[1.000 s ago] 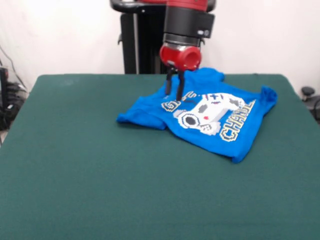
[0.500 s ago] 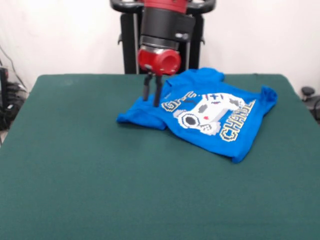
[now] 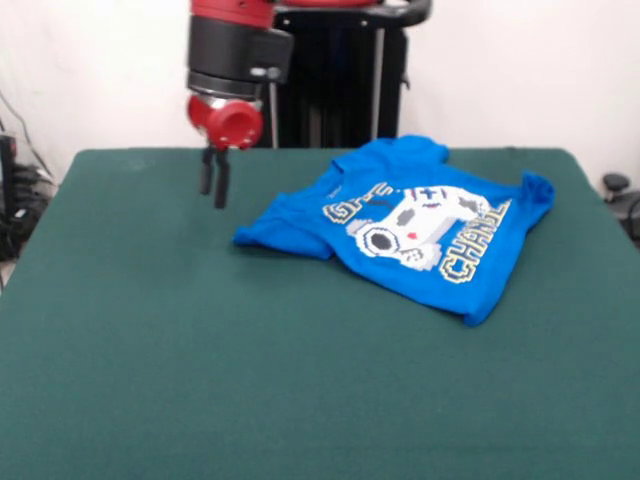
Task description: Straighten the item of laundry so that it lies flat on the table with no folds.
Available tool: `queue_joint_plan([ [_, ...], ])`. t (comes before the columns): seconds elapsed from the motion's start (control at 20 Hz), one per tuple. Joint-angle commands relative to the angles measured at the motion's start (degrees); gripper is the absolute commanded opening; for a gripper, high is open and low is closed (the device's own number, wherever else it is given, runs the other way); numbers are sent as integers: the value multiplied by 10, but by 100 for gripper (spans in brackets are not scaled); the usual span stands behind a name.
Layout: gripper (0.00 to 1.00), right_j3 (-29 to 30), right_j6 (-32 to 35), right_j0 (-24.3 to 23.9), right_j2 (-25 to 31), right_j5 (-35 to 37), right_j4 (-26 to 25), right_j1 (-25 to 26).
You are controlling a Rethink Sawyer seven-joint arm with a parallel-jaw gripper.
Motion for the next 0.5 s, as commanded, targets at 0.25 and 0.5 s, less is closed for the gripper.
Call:
queue_joint_plan([
  [0.25, 100, 2, 6, -44, 89, 24, -80, 78],
  [0.5, 100, 10, 46, -41, 102, -23, -84, 68],
])
